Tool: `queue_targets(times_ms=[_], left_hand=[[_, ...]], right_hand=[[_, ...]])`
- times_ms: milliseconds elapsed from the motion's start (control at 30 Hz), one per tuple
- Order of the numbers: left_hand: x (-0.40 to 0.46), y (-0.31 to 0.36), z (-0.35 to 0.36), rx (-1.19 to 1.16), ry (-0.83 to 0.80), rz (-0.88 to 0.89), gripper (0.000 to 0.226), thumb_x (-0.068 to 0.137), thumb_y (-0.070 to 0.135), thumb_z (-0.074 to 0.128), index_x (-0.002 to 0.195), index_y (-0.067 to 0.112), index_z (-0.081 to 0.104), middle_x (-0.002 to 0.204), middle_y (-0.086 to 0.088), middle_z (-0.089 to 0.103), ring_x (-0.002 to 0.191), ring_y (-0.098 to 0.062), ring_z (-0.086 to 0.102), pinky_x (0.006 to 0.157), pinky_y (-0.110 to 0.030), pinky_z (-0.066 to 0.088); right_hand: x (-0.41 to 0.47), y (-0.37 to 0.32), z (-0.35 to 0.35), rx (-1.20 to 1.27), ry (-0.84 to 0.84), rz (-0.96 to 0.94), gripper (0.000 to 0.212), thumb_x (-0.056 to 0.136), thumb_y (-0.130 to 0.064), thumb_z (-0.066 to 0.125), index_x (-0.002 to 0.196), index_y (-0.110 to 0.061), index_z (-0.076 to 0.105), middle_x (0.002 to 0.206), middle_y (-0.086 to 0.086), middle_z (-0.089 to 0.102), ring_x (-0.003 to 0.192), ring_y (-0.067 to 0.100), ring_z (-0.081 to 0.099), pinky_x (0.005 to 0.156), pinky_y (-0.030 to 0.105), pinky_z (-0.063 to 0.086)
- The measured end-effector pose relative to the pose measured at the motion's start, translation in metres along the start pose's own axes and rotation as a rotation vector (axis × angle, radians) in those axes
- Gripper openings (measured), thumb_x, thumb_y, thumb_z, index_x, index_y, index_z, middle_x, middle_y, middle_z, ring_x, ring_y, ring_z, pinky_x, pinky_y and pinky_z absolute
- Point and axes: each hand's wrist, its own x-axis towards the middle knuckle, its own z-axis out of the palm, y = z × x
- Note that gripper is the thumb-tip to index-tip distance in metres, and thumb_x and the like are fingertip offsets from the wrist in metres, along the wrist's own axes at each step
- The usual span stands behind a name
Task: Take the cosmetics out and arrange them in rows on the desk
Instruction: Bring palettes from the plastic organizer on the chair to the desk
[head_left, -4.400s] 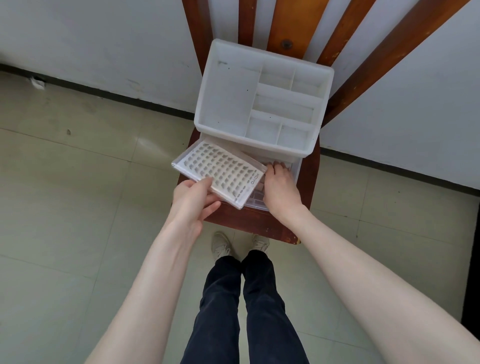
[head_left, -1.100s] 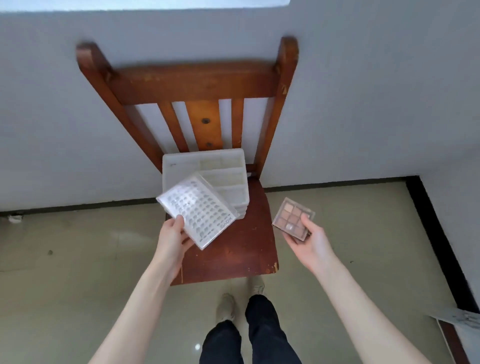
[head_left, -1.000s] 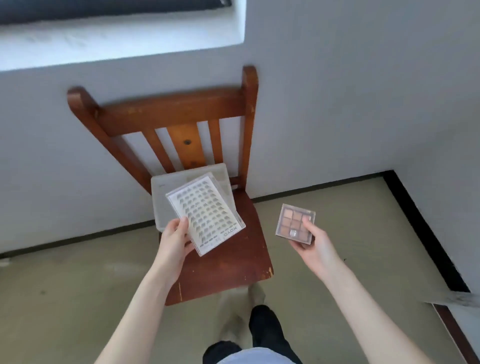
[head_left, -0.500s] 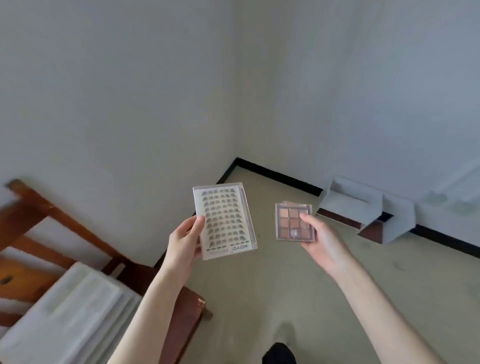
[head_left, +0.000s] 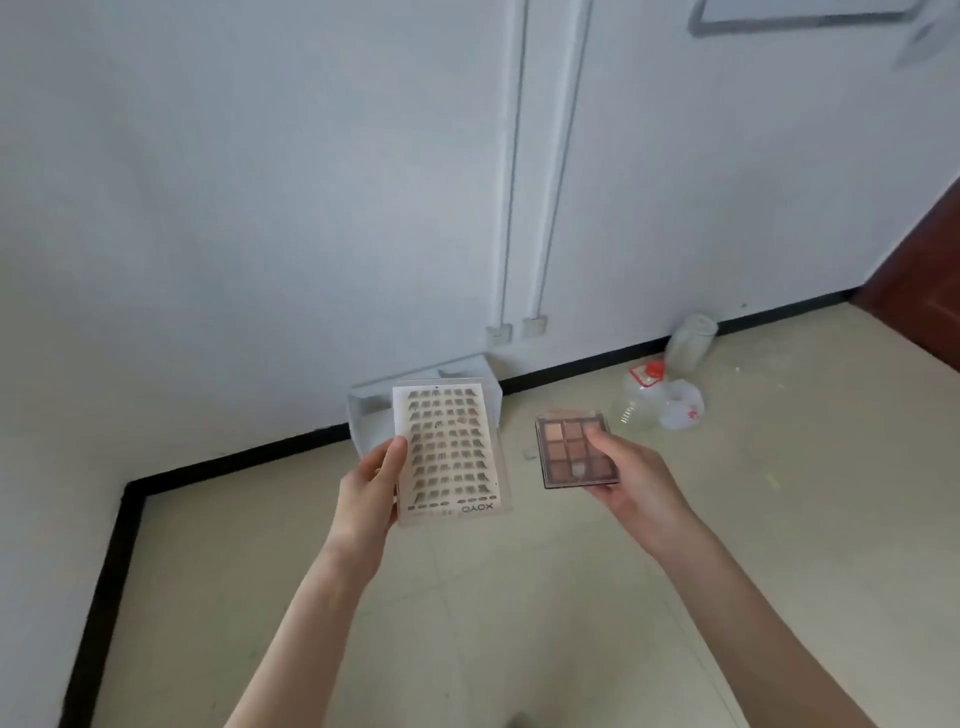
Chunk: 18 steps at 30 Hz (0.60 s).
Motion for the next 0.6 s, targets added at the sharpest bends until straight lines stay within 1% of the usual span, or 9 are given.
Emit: queue_targets(times_ms=[133,167,233,300,333,500,600], left_hand=[[0.041,0.005,0.106,0.056,-0.183,-0.024,0.028,0.095,0.033,0.047,0.111,0.017,0.063,0.105,-0.004,0.070,0.092,-0.016,0.067,0.072,-0.028,0.052],[0.049,0.007,0.130,0.074,-0.227,-0.029,0.027,0.095,0.032,0.046,0.110,0.017,0.063,0.104,-0.004,0.070,0.089,-0.015,0.067,0.070,-0.027,0.053],[0.065,0.010,0.177,0.115,-0.312,-0.040,0.027,0.096,0.032,0.046,0.110,0.017,0.063,0.103,-0.004,0.070,0.088,-0.015,0.068,0.068,-0.027,0.053],[0.081,0.013,0.224,0.155,-0.392,-0.054,0.030,0.096,0.032,0.046,0.115,0.015,0.062,0.105,-0.006,0.070,0.092,-0.020,0.068,0.071,-0.029,0.054],[0.090,0.014,0.248,0.174,-0.431,-0.059,0.031,0.096,0.032,0.046,0.116,0.015,0.061,0.105,-0.006,0.070,0.093,-0.021,0.067,0.072,-0.030,0.054],[0.128,0.012,0.363,0.249,-0.572,-0.078,0.028,0.096,0.030,0.046,0.113,0.016,0.063,0.096,-0.002,0.071,0.079,-0.014,0.067,0.069,-0.030,0.053],[0.153,0.009,0.429,0.281,-0.671,-0.089,0.028,0.096,0.030,0.046,0.114,0.016,0.062,0.096,-0.002,0.071,0.081,-0.015,0.068,0.076,-0.034,0.054]], right_hand=[[0.027,-0.041,-0.085,0.071,0.146,-0.049,0.023,0.092,-0.018,0.055,0.104,-0.004,0.068,0.101,0.012,0.071,0.091,0.021,0.064,0.080,0.029,0.050],[0.031,-0.050,-0.103,0.087,0.184,-0.057,0.022,0.092,-0.018,0.055,0.103,-0.004,0.069,0.099,0.011,0.071,0.089,0.021,0.064,0.078,0.028,0.049],[0.038,-0.067,-0.137,0.128,0.267,-0.074,0.019,0.092,-0.018,0.056,0.096,-0.006,0.070,0.088,0.007,0.072,0.081,0.017,0.065,0.072,0.026,0.049],[0.045,-0.082,-0.168,0.177,0.337,-0.099,0.017,0.091,-0.017,0.056,0.088,-0.008,0.071,0.078,0.003,0.073,0.073,0.014,0.065,0.070,0.025,0.048],[0.049,-0.089,-0.184,0.198,0.366,-0.112,0.018,0.092,-0.016,0.056,0.086,-0.008,0.071,0.077,0.003,0.073,0.072,0.013,0.065,0.070,0.026,0.048],[0.078,-0.120,-0.262,0.277,0.522,-0.150,0.017,0.091,-0.017,0.057,0.091,-0.006,0.069,0.083,0.006,0.071,0.076,0.016,0.063,0.073,0.027,0.050],[0.101,-0.144,-0.305,0.292,0.614,-0.166,0.015,0.090,-0.018,0.057,0.090,-0.008,0.069,0.083,0.005,0.069,0.076,0.016,0.062,0.073,0.026,0.049]])
